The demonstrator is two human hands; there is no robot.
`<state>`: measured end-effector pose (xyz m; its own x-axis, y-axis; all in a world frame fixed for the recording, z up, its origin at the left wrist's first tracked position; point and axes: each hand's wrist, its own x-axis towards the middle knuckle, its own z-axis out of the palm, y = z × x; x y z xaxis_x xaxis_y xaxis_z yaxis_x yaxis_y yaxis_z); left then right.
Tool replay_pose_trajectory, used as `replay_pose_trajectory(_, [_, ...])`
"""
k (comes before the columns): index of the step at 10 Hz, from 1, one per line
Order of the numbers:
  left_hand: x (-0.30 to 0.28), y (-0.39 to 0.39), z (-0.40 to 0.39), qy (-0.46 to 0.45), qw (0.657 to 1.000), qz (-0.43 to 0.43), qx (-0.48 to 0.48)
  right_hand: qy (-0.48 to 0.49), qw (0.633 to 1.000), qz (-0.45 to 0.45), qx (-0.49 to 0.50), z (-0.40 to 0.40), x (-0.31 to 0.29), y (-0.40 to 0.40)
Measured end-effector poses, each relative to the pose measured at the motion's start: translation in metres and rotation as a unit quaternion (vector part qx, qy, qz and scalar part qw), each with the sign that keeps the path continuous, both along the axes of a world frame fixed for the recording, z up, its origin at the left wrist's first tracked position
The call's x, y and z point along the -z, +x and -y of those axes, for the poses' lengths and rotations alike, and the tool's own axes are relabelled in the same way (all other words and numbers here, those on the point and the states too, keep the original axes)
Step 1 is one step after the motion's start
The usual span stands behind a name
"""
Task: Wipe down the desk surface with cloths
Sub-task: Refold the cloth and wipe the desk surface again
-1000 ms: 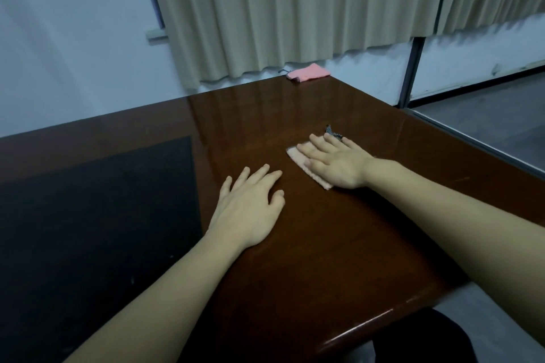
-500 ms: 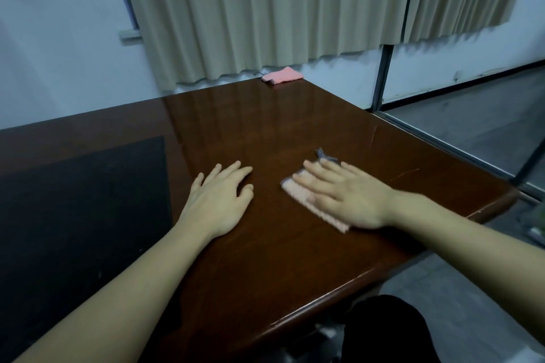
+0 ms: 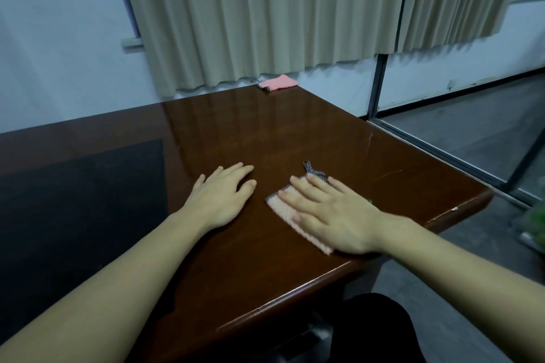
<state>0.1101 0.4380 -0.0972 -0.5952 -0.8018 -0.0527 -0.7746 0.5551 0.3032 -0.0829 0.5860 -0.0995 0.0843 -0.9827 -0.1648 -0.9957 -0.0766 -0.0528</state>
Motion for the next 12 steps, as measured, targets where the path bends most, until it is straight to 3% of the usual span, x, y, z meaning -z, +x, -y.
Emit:
replay_pose_trajectory(2, [0.002, -0.032, -0.014, -0.019, 0.998, 0.011, 0.051, -0.001, 1.000, 0.020, 0.006, -0.032, 0.000, -0.008])
replay_pose_trajectory(4, [0.011, -0.051, -0.015, -0.033, 0.999, 0.005, 0.040, -0.010, 0.995, -0.012, 0.100, 0.030, 0.004, -0.064])
replay_pose_trajectory(5, [0.012, -0.049, -0.015, -0.034, 0.999, 0.000, 0.035, -0.001, 0.990, 0.016, 0.141, 0.055, 0.004, -0.079])
replay_pose_trajectory(6, [0.011, -0.047, -0.016, -0.032, 0.999, 0.001, 0.037, -0.004, 0.990, 0.015, 0.138, 0.055, 0.005, -0.074])
replay_pose_trajectory(9, [0.012, -0.047, -0.016, -0.037, 0.999, 0.002, 0.038, -0.037, 0.999, -0.010, 0.020, -0.056, 0.010, -0.041])
replay_pose_trajectory(12, [0.010, -0.049, -0.016, -0.032, 0.999, 0.003, 0.034, -0.005, 0.997, -0.024, 0.079, 0.017, 0.003, -0.090])
